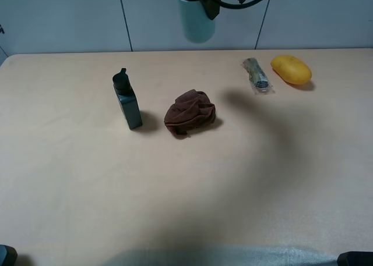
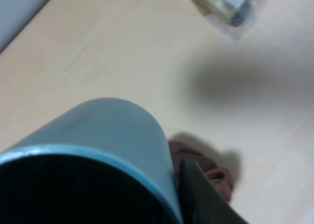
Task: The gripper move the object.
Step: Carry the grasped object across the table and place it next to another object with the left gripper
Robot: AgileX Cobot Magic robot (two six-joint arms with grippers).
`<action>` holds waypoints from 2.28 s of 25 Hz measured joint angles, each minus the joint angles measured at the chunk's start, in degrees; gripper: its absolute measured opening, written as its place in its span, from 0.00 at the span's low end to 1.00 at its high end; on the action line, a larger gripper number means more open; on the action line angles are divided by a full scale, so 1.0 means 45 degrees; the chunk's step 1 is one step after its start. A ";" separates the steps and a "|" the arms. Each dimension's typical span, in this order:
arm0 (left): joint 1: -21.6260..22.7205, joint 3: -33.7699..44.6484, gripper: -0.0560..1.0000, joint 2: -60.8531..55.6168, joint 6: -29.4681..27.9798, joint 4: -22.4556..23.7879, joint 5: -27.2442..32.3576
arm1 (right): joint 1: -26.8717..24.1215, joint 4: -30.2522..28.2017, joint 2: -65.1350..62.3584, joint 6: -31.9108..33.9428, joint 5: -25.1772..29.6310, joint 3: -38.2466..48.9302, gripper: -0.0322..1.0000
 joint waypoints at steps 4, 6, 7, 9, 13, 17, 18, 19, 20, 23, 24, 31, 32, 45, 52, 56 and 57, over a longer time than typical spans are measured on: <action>-0.0569 0.0000 0.12 -0.0176 -0.0130 -0.0012 0.0192 | 0.0000 0.0000 0.0000 0.0000 0.0000 0.0000 0.70; -0.0832 0.0011 0.12 -0.0287 -0.0228 -0.0001 0.0259 | 0.0000 0.0000 0.0000 0.0000 0.0000 0.0000 0.70; -0.0935 0.0042 0.12 -0.0371 -0.0312 -0.0001 0.0259 | 0.0000 0.0000 0.0000 0.0000 0.0000 0.0000 0.70; -0.1160 0.0267 0.12 -0.0569 -0.0385 -0.0001 0.0259 | 0.0000 0.0000 0.0000 0.0000 0.0000 0.0000 0.70; -0.1561 0.0877 0.12 -0.0795 -0.0474 -0.0143 0.0259 | 0.0000 0.0000 0.0000 0.0000 0.0000 0.0000 0.70; -0.1870 0.1534 0.12 -0.0805 -0.0518 -0.0624 0.0232 | 0.0000 0.0000 0.0000 0.0011 0.0000 0.0000 0.70; -0.1954 0.1687 0.12 -0.0805 -0.0518 -0.0697 0.0231 | 0.0000 0.0000 0.0000 0.0011 0.0000 0.0000 0.70; -0.2049 0.1875 0.12 -0.0805 -0.0523 -0.0761 0.0215 | 0.0000 0.0000 0.0000 0.0011 0.0000 0.0000 0.70; -0.2152 0.2067 0.12 -0.0805 -0.0523 -0.0793 0.0186 | 0.0000 0.0000 0.0000 0.0011 0.0000 0.0000 0.70; -0.2430 0.2687 0.12 -0.0805 -0.0523 -0.0870 0.0092 | 0.0000 0.0000 0.0000 0.0011 0.0000 0.0000 0.70; -0.2497 0.2917 0.12 -0.0805 -0.0552 -0.0870 0.0035 | 0.0000 0.0000 0.0000 0.0011 0.0000 0.0000 0.70; -0.2767 0.4563 0.12 -0.0805 -0.0725 -0.1327 -0.0823 | 0.0000 0.0000 0.0000 0.0011 0.0000 0.0000 0.70; -0.2767 0.4790 0.12 -0.0805 -0.0725 -0.1420 -0.1012 | 0.0000 0.0000 0.0000 0.0011 0.0000 0.0000 0.70; -0.2782 0.6984 0.12 -0.0805 -0.0725 -0.1814 -0.2942 | 0.0000 0.0000 0.0000 0.0011 0.0000 0.0000 0.70; -0.2782 0.7782 0.12 -0.0805 -0.0725 -0.1814 -0.3773 | 0.0000 0.0000 0.0000 0.0011 0.0000 0.0000 0.70; -0.2782 0.8300 0.12 -0.0805 -0.0725 -0.1826 -0.4490 | 0.0000 0.0000 0.0000 0.0011 0.0000 0.0000 0.70; -0.2782 0.8430 0.12 -0.0805 -0.0725 -0.1826 -0.4733 | 0.0000 0.0000 0.0000 0.0011 0.0000 0.0000 0.70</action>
